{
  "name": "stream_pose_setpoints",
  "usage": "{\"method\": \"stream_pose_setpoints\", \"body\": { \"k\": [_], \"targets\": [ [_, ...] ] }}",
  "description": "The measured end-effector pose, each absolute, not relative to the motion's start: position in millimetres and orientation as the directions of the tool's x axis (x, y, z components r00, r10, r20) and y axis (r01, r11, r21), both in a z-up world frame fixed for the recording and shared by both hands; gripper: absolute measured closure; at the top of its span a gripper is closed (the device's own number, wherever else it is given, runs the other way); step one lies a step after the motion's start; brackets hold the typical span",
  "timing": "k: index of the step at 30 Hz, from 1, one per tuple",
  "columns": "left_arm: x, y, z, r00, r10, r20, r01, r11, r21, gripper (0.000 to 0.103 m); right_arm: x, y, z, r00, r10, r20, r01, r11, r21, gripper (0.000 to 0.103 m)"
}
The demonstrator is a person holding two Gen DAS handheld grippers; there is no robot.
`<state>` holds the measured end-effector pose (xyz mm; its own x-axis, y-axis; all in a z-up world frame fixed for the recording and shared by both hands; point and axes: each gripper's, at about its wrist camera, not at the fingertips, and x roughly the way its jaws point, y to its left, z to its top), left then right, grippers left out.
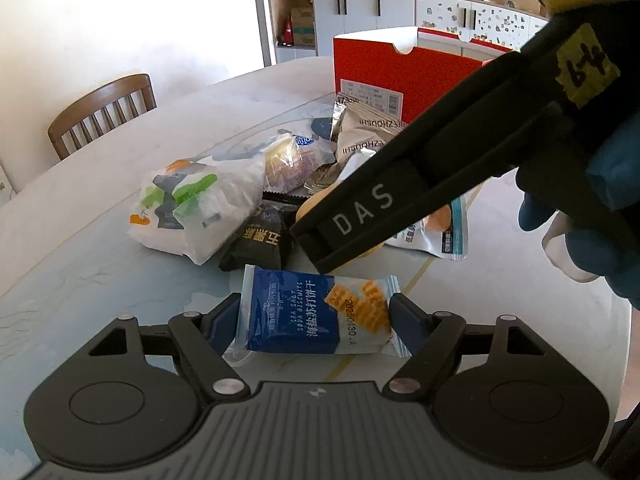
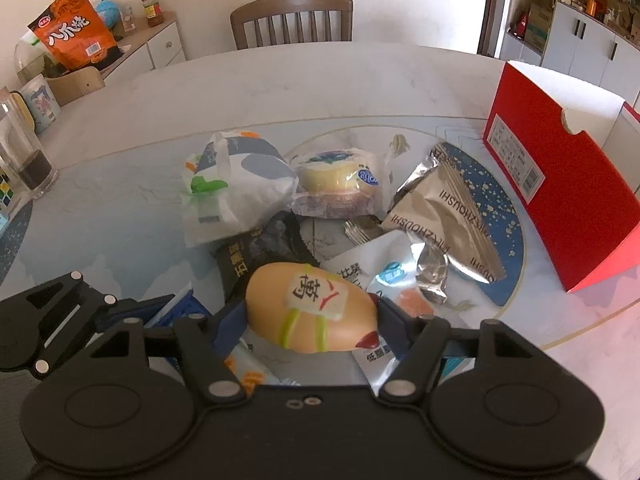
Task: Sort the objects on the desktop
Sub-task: 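Lift and carry the cracker packet and yellow bun with both tools toward the shoebox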
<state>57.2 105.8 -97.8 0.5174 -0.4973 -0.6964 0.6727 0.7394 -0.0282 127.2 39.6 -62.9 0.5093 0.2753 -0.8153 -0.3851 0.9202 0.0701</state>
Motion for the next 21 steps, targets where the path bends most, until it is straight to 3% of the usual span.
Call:
{"method": "stream_pose_setpoints", "body": {
  "k": [21],
  "targets": [
    [49,101,-61,0.551,-0.516,-0.656,0.658,0.752,-0.039,0.024,114,16,-29,0.562,0.307,-0.768,-0.386,0.919,0.085,0.034]
  ]
}}
